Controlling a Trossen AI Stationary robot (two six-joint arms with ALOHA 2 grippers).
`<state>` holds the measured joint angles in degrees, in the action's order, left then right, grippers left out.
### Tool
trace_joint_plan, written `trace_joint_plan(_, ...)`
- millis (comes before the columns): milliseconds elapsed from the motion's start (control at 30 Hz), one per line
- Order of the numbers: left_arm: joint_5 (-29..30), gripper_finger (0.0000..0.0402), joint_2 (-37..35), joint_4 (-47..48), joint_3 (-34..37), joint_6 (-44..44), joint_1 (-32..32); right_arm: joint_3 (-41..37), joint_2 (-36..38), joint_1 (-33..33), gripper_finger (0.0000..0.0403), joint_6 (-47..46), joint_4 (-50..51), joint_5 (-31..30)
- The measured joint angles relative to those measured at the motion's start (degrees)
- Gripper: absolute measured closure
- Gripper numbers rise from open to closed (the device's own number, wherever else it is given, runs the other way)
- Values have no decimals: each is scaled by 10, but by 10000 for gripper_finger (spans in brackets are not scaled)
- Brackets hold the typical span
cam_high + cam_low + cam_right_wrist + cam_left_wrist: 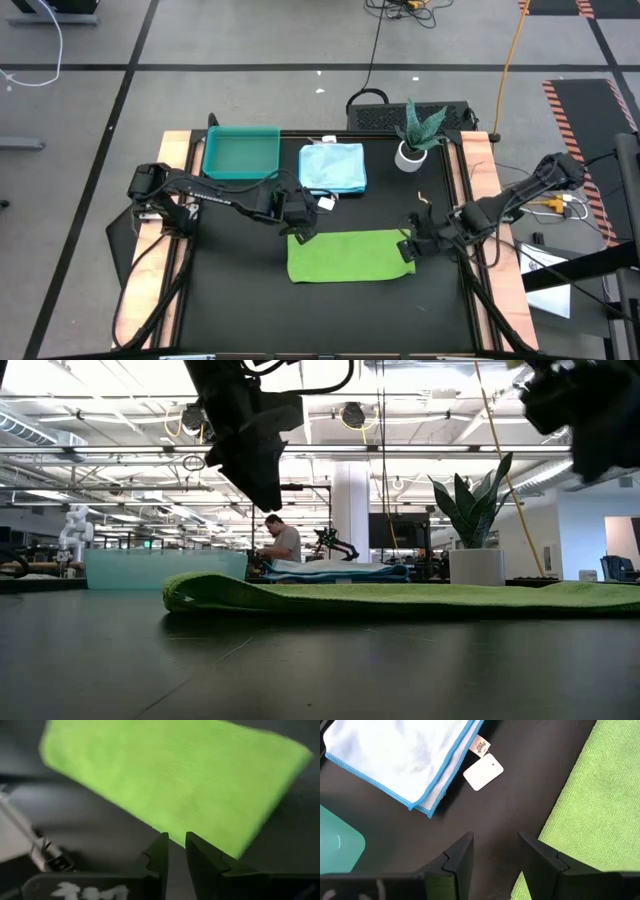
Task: Fold microfiber towels
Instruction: Fold the green microfiber towel
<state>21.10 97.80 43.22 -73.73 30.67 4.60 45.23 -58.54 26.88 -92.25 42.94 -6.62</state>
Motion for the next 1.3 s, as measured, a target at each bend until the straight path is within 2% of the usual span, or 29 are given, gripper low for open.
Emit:
trace_joint_plan(133,2,250,0,0,0,-20,-3,-28,0,45,346,-99,2,-3)
trace_joint_plan(367,4,250,0,0,0,-55,-14,-88,0,85,343,-168,-76,7)
trace_joint_plan(633,2,250,0,0,0,-64,-21,-151,0,105,302,-211,-153,9)
trace_joint_plan(833,1,250,0,0,0,-65,-21,-169,0,105,272,-219,-150,24)
trace_joint_plan(1100,0,250,0,-1,0,-62,-21,-210,0,105,266,-247,-192,35)
trace_joint_plan(1300,0,250,0,-1,0,-59,-21,-253,0,105,266,-255,-278,-10)
